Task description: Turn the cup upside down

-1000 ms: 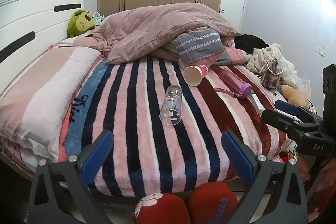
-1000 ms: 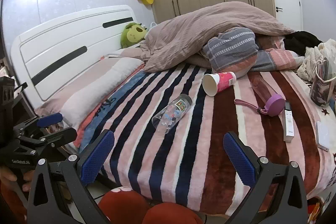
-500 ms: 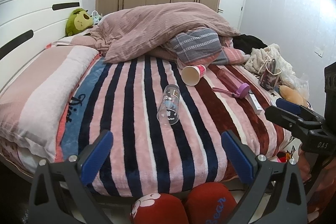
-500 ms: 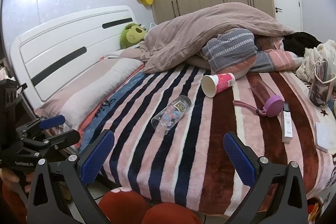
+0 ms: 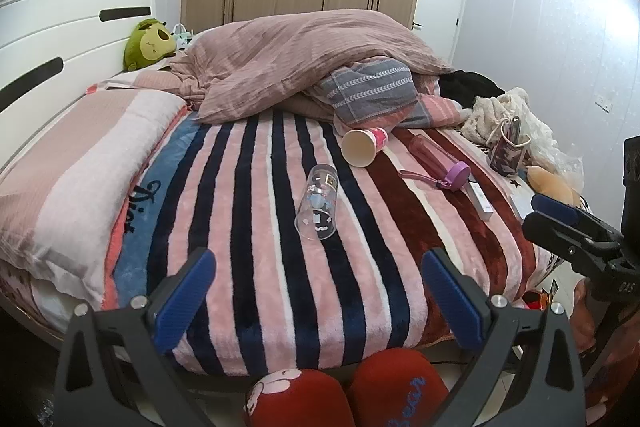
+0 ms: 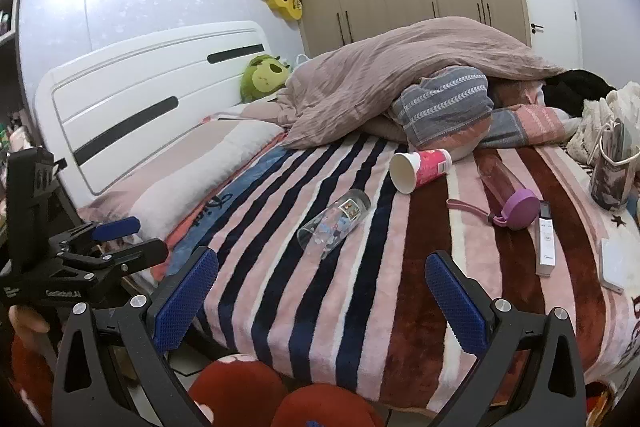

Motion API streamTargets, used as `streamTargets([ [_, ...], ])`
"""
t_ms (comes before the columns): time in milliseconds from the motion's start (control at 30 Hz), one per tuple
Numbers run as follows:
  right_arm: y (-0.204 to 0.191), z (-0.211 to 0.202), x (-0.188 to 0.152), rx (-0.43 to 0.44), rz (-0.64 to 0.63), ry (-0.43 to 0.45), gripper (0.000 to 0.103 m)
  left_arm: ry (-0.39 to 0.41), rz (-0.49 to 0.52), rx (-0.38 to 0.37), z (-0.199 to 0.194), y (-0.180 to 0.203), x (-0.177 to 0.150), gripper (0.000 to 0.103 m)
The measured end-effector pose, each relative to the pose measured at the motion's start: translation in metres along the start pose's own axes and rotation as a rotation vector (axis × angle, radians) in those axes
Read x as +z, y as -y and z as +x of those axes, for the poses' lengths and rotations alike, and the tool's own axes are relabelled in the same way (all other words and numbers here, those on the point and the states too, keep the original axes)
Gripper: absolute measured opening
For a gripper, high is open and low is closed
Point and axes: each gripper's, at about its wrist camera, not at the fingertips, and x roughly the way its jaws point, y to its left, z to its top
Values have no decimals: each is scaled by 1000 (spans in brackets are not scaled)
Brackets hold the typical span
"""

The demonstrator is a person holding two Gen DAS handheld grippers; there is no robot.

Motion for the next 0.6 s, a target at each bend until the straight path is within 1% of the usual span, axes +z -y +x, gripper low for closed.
streamTargets([
  [267, 5, 1, -2, 11, 28, -2, 103, -9, 0, 1, 3, -1, -2, 102],
  [600, 11, 11, -3, 31, 44, -16, 103, -10, -3, -25, 12, -3, 0, 102],
])
